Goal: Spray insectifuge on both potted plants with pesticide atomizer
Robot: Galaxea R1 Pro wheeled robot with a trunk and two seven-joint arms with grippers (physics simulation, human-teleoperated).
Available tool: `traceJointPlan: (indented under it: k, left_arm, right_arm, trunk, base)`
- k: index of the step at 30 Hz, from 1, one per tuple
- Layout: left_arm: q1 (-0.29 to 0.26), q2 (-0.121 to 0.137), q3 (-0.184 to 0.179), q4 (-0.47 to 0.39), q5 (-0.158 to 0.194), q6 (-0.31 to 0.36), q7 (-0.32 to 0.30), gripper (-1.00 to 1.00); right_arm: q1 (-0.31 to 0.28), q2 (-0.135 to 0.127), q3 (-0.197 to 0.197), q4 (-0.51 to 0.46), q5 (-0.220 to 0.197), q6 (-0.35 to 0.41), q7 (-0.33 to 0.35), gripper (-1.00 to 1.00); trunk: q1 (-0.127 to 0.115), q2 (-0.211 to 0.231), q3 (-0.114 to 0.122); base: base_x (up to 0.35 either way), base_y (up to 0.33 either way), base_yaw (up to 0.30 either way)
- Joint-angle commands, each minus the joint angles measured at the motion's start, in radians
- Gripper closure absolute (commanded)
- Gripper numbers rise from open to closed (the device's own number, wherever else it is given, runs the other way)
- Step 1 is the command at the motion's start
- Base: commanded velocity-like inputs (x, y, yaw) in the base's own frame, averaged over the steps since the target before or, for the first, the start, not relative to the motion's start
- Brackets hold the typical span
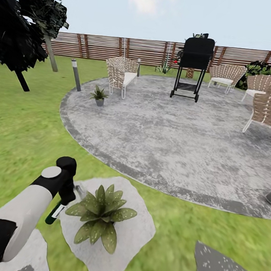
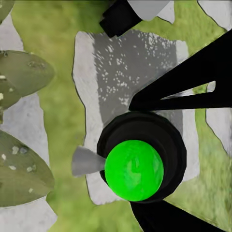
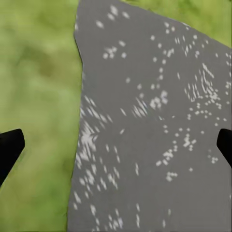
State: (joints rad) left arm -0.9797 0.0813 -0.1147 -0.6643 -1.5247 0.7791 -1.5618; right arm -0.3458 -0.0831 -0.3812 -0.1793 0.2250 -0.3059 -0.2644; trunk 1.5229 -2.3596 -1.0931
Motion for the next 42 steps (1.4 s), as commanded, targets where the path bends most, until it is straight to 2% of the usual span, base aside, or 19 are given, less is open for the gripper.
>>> traceJointPlan:
  k: [1, 4, 9, 18, 24, 27, 28, 29, 31, 32, 33, 34, 35, 37, 38, 39, 42]
  left_arm:
    - [0.0, 0.0, -0.02, -0.001, -0.005, 0.011, -0.009, 1.0]
    - [0.0, -0.004, -0.035, -0.001, -0.005, 0.011, -0.009, 1.0]
    - [0.002, -0.004, -0.037, -0.001, -0.006, 0.011, -0.009, 1.0]
    - [0.004, 0.011, -0.033, -0.001, -0.006, 0.01, -0.009, 1.0]
    - [0.02, 0.105, -0.019, 0.0, 0.006, 0.011, -0.009, 1.0]
    - [0.022, 0.117, 0.026, 0.001, 0.01, 0.011, -0.009, 1.0]
    - [0.03, 0.117, 0.059, 0.001, 0.02, 0.01, -0.009, 1.0]
    - [0.047, 0.117, 0.094, 0.002, 0.041, 0.009, -0.009, 1.0]
    - [0.087, 0.115, 0.149, 0.002, 0.128, 0.0, -0.009, 1.0]
    - [0.103, 0.116, 0.159, 0.003, 0.169, -0.016, 0.032, 1.0]
    - [0.128, 0.116, 0.17, 0.006, 0.242, -0.065, 0.097, 1.0]
    - [0.166, 0.117, 0.185, 0.009, 0.346, -0.156, 0.186, 1.0]
    - [0.207, 0.118, 0.208, 0.01, 0.445, -0.249, 0.268, 1.0]
    - [0.255, 0.118, 0.232, 0.013, 0.534, -0.358, 0.345, 1.0]
    - [0.279, 0.118, 0.239, 0.014, 0.566, -0.425, 0.373, 1.0]
    - [0.293, 0.118, 0.242, 0.015, 0.581, -0.472, 0.386, 1.0]
    - [0.345, 0.118, 0.248, 0.025, 0.608, -0.665, 0.407, 1.0]
  right_arm:
    - [-0.001, 0.0, -0.007, 0.001, 0.01, -0.003, -0.003, -1.0]
    - [-0.001, 0.0, -0.007, 0.001, 0.01, -0.003, -0.003, -1.0]
    - [-0.001, 0.0, -0.007, 0.001, 0.01, -0.003, -0.003, -1.0]
    - [-0.001, 0.0, -0.007, 0.001, 0.01, -0.003, -0.003, -1.0]
    - [-0.001, 0.0, -0.007, 0.001, 0.011, -0.003, -0.002, -1.0]
    - [-0.001, 0.001, -0.007, 0.001, 0.011, -0.003, -0.001, -1.0]
    - [-0.001, 0.001, -0.007, 0.001, 0.011, -0.003, 0.0, -1.0]
    - [-0.001, 0.002, -0.007, 0.001, 0.012, -0.003, 0.001, -1.0]
    - [-0.001, 0.003, -0.005, 0.001, 0.021, -0.004, 0.002, -1.0]
    - [-0.001, 0.005, -0.005, 0.001, 0.033, -0.004, 0.003, -1.0]
    - [-0.001, 0.007, -0.004, 0.001, 0.062, -0.004, 0.004, -1.0]
    - [-0.001, 0.009, -0.003, 0.001, 0.124, -0.004, 0.013, -1.0]
    - [-0.001, 0.011, -0.004, 0.0, 0.197, -0.005, 0.054, -1.0]
    - [-0.001, 0.013, -0.006, -0.008, 0.275, -0.005, 0.148, -1.0]
    - [-0.002, 0.013, -0.006, -0.028, 0.303, -0.005, 0.207, -1.0]
    - [-0.002, 0.013, -0.007, -0.05, 0.315, -0.005, 0.243, -1.0]
    - [-0.003, 0.014, -0.007, -0.161, 0.333, -0.005, 0.414, -1.0]
  trunk:
    - [0.0, 0.0, -0.001]
    - [0.0, 0.0, -0.001]
    - [0.0, 0.0, -0.001]
    - [0.0, 0.0, -0.001]
    - [0.0, 0.0, -0.001]
    - [0.0, 0.0, -0.001]
    - [0.0, 0.0, -0.001]
    - [0.0, 0.0, -0.001]
    - [0.0, 0.0, -0.001]
    - [0.0, 0.0, -0.001]
    - [0.0, 0.0, -0.001]
    - [0.0, 0.0, -0.001]
    - [0.0, 0.0, -0.001]
    - [0.0, 0.0, -0.001]
    - [0.0, 0.0, -0.001]
    - [0.0, 0.0, -0.001]
    - [0.0, 0.0, -0.001]
  base:
    - [0.322, 0.019, 0.0]
    - [0.126, 0.006, 0.0]
    - [0.003, 0.001, 0.0]
    - [-0.276, 0.074, 0.0]
    - [-0.325, 0.106, 0.0]
    - [-0.325, 0.107, 0.0]
    - [-0.325, 0.11, 0.0]
    - [-0.325, 0.111, 0.0]
    - [-0.325, 0.113, 0.0]
    - [-0.325, 0.114, 0.0]
    - [-0.325, 0.114, 0.0]
    - [-0.325, 0.114, 0.0]
    - [-0.324, 0.114, 0.0]
    - [-0.306, 0.114, 0.0]
    - [-0.286, 0.114, 0.0]
    - [-0.278, 0.113, 0.0]
    - [-0.183, 0.074, 0.0]
